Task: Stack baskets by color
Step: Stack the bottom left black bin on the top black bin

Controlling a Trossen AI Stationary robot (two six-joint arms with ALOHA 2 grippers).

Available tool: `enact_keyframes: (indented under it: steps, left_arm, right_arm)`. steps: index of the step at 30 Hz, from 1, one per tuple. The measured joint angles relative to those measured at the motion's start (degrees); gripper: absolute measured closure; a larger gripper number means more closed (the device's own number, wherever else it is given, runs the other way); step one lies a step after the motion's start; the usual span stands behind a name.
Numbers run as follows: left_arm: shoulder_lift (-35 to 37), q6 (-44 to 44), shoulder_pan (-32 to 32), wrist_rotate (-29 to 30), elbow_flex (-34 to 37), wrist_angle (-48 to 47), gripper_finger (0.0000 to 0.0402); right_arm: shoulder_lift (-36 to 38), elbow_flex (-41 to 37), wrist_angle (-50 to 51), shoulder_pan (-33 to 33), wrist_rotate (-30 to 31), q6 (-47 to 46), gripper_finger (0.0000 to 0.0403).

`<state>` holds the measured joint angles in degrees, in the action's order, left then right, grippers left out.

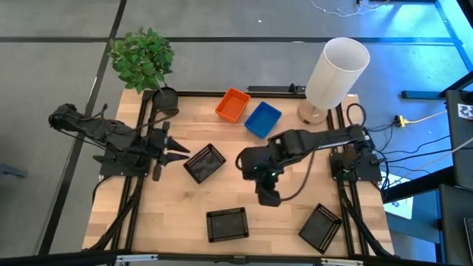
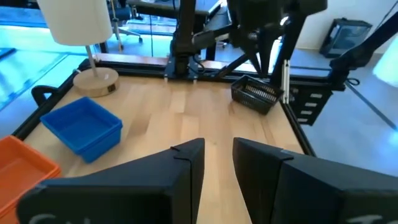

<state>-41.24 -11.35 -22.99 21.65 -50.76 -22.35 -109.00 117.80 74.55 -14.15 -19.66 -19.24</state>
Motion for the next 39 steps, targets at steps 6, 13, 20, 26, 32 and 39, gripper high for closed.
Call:
enact_keyframes:
  steps: [6, 13, 20, 26, 32, 39]
  left_arm:
    - [0.6, 0.0, -1.5, 0.0, 0.0, -3.2, 0.0326]
    - [0.5, 0.0, -2.3, 0.0, 0.0, -4.1, 0.0326]
    - [0.6, 0.0, -2.3, 0.0, 0.0, -4.6, 0.0326]
    - [1.1, 0.0, -2.3, 1.3, 0.0, -6.7, 0.0326]
    - [2.0, 0.0, -2.3, 1.4, 0.0, -7.5, 0.0326]
    - [2.4, 0.0, -2.3, 1.5, 0.0, -7.8, 0.0326]
  right_arm:
    - [-3.5, 0.0, 0.3, 0.0, -0.4, -1.7, 0.0336]
    - [-6.0, 0.0, -1.3, -1.4, 1.5, 5.0, 0.0277]
    - [-11.3, 0.0, -3.6, -2.3, 9.5, 13.3, 0.0254]
    - [-16.9, 0.0, -9.8, -2.4, 5.4, 15.2, 0.0253]
    - [-20.2, -0.1, -13.4, -2.4, 3.2, 18.5, 0.0253]
    - [-20.6, -0.1, -15.7, -2.4, 3.4, 19.7, 0.0253]
